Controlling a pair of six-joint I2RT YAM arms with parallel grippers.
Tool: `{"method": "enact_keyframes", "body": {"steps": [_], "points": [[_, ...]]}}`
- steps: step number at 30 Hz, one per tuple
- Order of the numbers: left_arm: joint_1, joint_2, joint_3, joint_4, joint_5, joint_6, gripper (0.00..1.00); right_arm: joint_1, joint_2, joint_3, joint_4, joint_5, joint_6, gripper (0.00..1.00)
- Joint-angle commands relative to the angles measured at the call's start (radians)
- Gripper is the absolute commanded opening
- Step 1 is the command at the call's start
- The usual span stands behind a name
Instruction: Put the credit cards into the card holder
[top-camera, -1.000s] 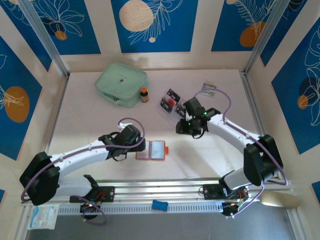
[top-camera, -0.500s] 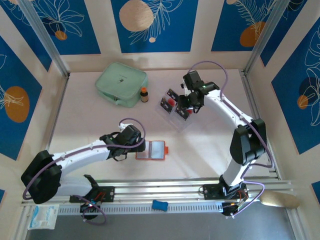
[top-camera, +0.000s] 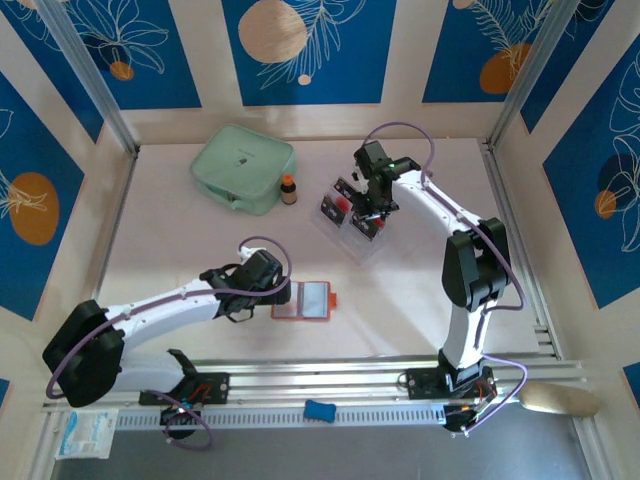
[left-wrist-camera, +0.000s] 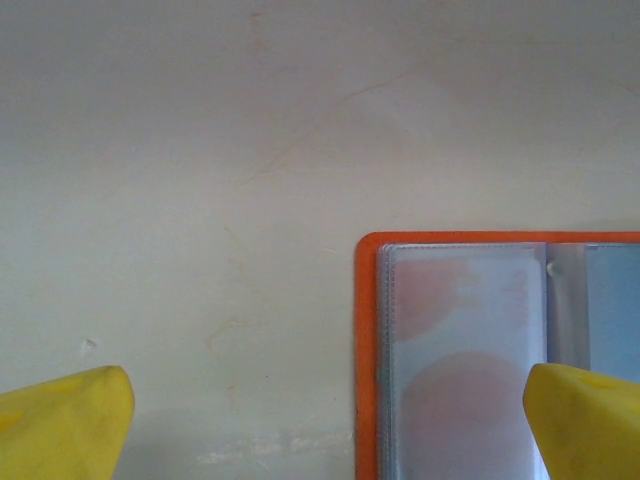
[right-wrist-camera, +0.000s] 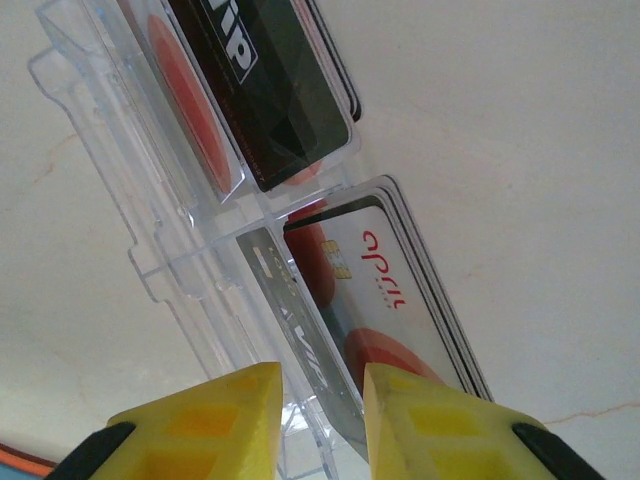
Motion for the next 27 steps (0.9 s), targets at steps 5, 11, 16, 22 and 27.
{"method": "enact_keyframes", "body": {"steps": [5, 11, 16, 22, 27], "points": [[0.012, -0.001, -0.009, -0.008, 0.002, 0.008, 1.0, 0.01, 0.046, 0.031, -0.022, 0.035, -0.029, 0.28], [0.012, 0.005, -0.007, -0.005, 0.003, 0.008, 1.0, 0.014, 0.05, 0.024, -0.022, 0.021, -0.031, 0.2], [0.012, 0.008, -0.005, -0.004, 0.003, 0.008, 1.0, 0.022, 0.037, 0.022, -0.023, 0.011, -0.037, 0.09], [0.011, 0.003, -0.005, -0.008, 0.006, 0.008, 1.0, 0.026, 0.003, 0.008, -0.003, -0.019, -0.077, 0.0], [0.012, -0.005, -0.004, -0.014, 0.007, 0.008, 1.0, 0.035, -0.034, 0.017, -0.004, -0.029, -0.117, 0.0]]}}
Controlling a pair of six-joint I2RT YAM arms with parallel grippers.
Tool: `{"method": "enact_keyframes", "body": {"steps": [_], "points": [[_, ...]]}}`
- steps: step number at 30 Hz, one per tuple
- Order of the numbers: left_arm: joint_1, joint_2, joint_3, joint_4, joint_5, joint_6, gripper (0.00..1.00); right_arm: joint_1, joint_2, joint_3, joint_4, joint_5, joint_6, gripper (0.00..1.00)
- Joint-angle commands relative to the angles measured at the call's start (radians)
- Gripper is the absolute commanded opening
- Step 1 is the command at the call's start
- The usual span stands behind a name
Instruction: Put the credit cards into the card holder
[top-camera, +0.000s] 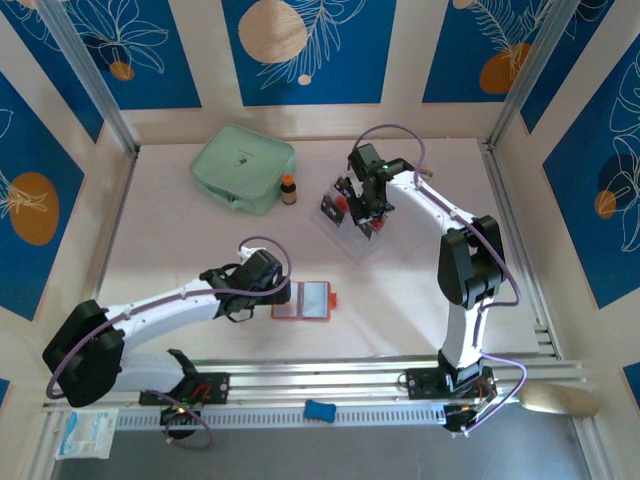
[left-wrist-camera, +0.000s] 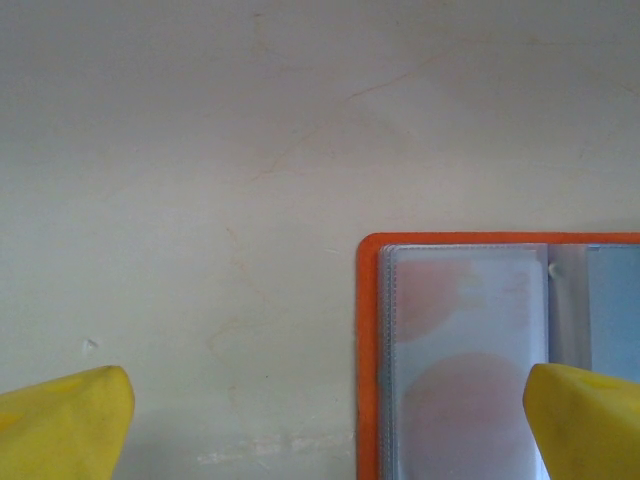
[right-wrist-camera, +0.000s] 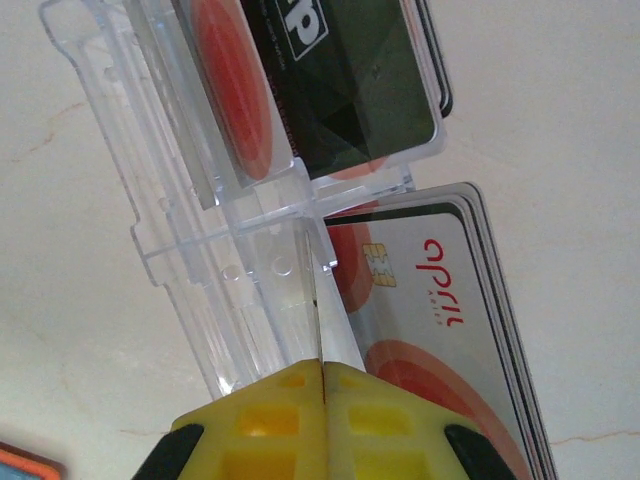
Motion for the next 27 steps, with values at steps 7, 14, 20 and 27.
{"method": "enact_keyframes", "body": {"steps": [7, 14, 20, 27], "points": [[0.011, -0.012, 0.006, -0.024, 0.007, 0.014, 1.0, 0.044, -0.118, 0.051, -0.049, -0.045, -0.035, 0.0], [0.013, -0.004, 0.021, -0.033, -0.001, 0.029, 1.0, 0.088, -0.236, 0.0, -0.004, -0.165, 0.086, 0.0], [0.014, 0.011, 0.022, -0.038, -0.005, 0.046, 1.0, 0.089, -0.4, -0.285, 0.292, -0.393, 0.371, 0.0], [0.017, 0.051, 0.017, -0.037, -0.002, 0.058, 1.0, 0.172, -0.578, -0.763, 0.857, -0.44, 0.739, 0.0]]}}
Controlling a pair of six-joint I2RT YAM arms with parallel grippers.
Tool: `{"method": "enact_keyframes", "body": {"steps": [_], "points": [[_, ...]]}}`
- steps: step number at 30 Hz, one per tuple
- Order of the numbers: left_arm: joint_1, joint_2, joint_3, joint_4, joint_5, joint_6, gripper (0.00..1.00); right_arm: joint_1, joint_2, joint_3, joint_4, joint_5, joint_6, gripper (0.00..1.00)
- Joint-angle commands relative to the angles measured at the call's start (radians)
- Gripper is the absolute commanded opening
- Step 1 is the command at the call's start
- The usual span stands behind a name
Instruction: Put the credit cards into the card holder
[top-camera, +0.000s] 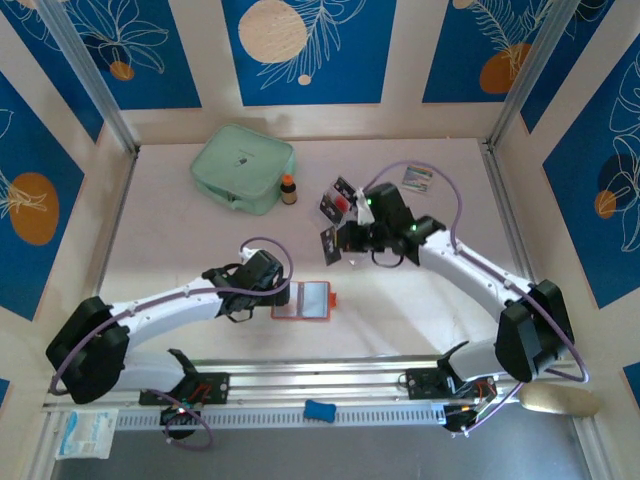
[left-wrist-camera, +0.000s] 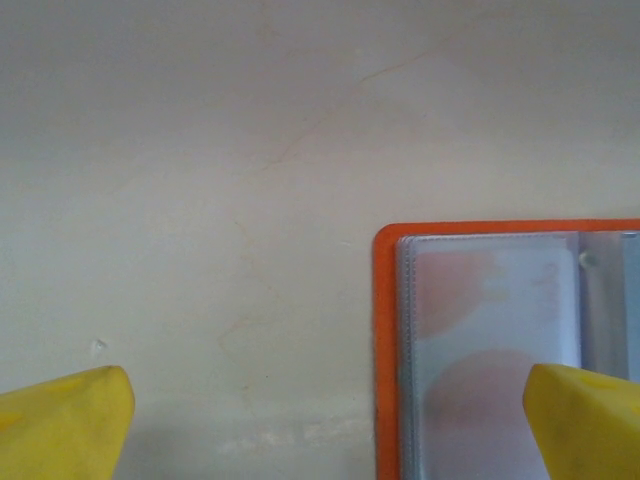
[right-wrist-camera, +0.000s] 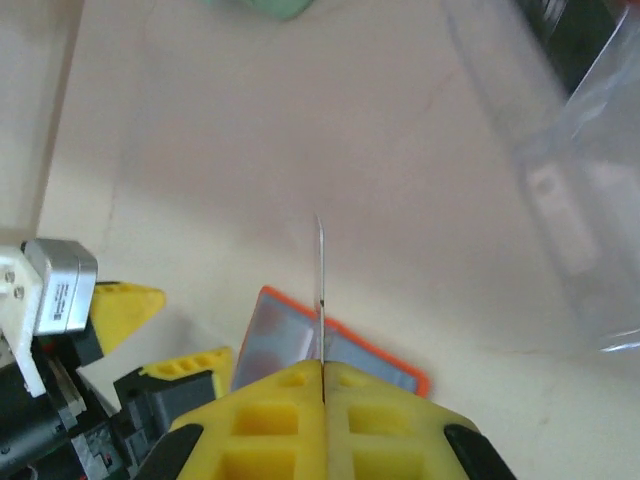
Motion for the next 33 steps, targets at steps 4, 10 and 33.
{"method": "enact_keyframes", "body": {"steps": [4, 10, 33], "points": [[0.011, 0.045, 0.016, -0.03, 0.002, 0.031, 1.0, 0.153, -0.06, -0.238, 0.432, 0.083, 0.293, 0.0], [0.012, 0.044, -0.006, -0.032, -0.011, 0.025, 1.0, 0.273, -0.028, -0.333, 0.539, 0.256, 0.39, 0.0], [0.011, 0.054, -0.077, -0.025, -0.02, -0.01, 1.0, 0.332, 0.101, -0.394, 0.704, 0.364, 0.49, 0.0]]}}
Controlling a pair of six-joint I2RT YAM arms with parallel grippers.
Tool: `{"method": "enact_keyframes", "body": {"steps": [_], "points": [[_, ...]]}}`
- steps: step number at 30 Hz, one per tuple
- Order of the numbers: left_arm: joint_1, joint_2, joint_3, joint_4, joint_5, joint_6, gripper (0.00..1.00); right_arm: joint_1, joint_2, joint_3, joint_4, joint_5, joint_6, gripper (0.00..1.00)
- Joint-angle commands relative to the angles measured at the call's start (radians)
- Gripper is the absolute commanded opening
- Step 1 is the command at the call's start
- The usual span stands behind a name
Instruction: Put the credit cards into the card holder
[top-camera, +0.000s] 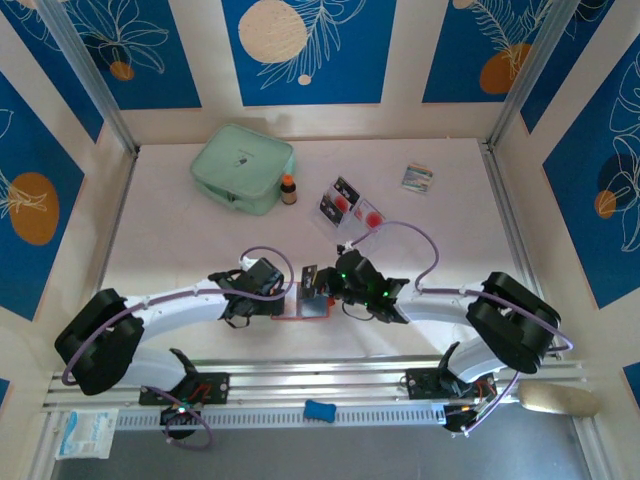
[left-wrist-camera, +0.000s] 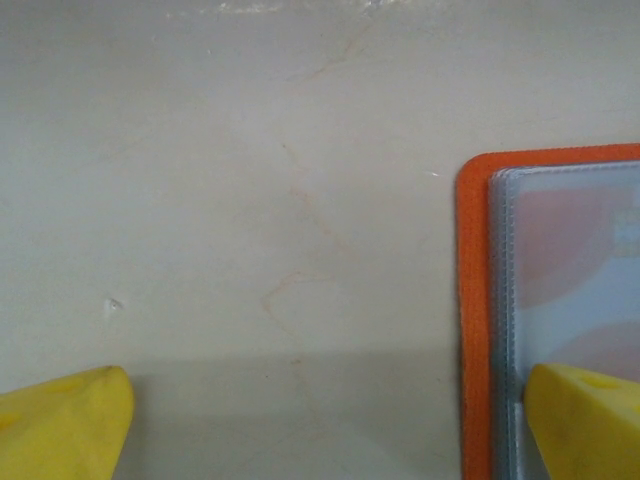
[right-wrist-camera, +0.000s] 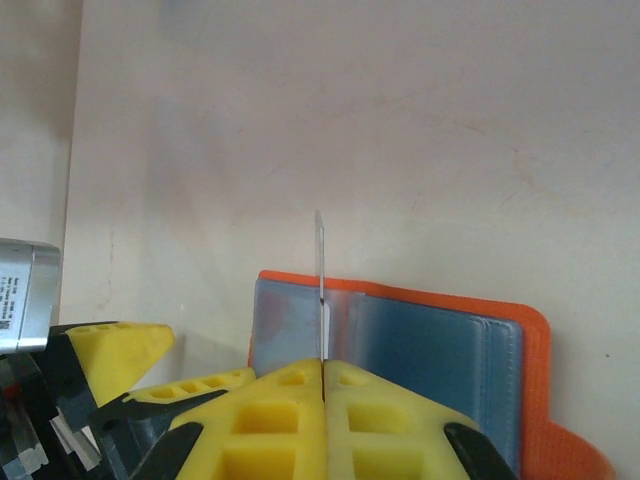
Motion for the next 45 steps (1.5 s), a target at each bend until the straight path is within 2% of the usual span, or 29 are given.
{"method": "enact_keyframes", "body": {"steps": [1, 22, 45], "points": [[0.01, 0.0, -0.02, -0.027, -0.021, -0.013, 1.0, 0.012, 0.02, 0.015, 0.043, 0.021, 0.015, 0.0], [0.009, -0.012, -0.03, -0.031, -0.025, -0.016, 1.0, 0.035, 0.096, 0.041, 0.083, 0.017, 0.021, 0.0], [0.009, -0.018, -0.032, -0.032, -0.026, -0.017, 1.0, 0.058, 0.066, -0.024, 0.065, 0.077, 0.034, 0.0]]}}
